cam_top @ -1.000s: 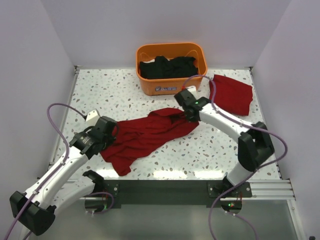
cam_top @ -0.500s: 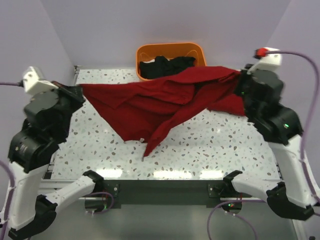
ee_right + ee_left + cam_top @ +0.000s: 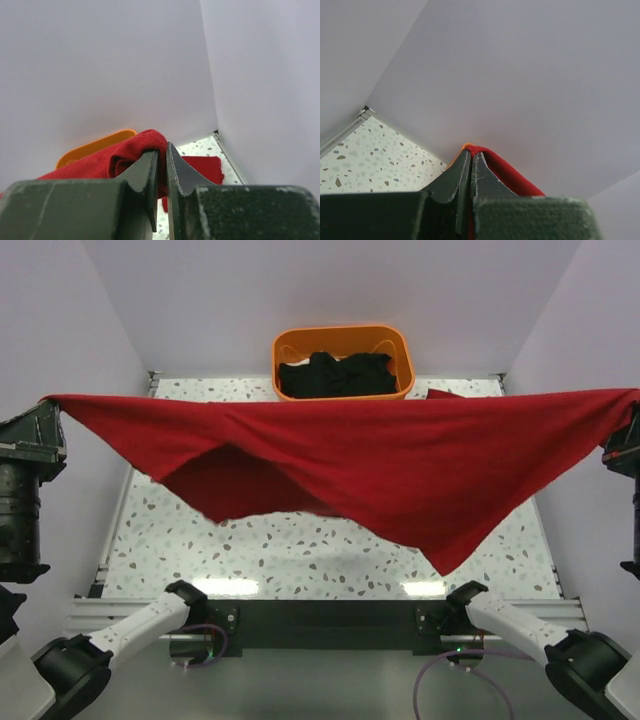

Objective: Fold and stack the t-shirts
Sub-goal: Flatten the tshirt out

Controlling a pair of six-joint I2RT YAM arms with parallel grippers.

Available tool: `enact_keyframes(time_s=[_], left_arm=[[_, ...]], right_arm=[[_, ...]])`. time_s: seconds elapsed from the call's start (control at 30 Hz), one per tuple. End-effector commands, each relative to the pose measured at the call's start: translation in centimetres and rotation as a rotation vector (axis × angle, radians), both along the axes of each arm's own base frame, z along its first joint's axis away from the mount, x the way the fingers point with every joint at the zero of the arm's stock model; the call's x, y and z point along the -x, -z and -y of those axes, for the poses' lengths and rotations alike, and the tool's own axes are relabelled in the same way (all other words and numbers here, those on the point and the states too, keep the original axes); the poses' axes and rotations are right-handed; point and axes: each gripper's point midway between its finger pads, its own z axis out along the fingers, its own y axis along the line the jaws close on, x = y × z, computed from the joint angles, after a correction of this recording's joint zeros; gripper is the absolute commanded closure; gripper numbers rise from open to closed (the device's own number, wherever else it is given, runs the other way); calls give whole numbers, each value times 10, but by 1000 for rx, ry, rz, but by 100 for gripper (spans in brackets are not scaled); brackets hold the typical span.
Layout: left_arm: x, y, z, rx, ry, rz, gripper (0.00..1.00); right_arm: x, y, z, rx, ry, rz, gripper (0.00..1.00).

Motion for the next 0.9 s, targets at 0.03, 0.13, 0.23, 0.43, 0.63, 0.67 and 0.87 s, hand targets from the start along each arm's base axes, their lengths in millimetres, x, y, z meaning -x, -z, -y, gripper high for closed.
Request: enact_keyframes(time_s=[0.03,0.13,0.23,0.43,0.63,0.67,0.87], left_arm=[[-23,3,1,-50,-74,-46,100],[-45,14,4,-82,-126,-101,100],[-78,37,14,-124,-183,-187,100],[-167,228,68,-258,-129,-624,100],[-203,393,86,-248,42,-917,100],[-207,413,81,-258,34,-972,100],[-218,456,65,-262,-2,-1098,100]], right_arm=[[-31,22,-4,105,91,-130,100],[-52,34,-11,132,123,-187,100],[-84,62,-24,169,157,-286,100],[-166,246,-87,241,44,-723,100],[-226,417,-120,194,-94,-1063,98],[-233,425,-114,189,-70,-1094,98],[-259,446,-83,214,59,-1215,32]])
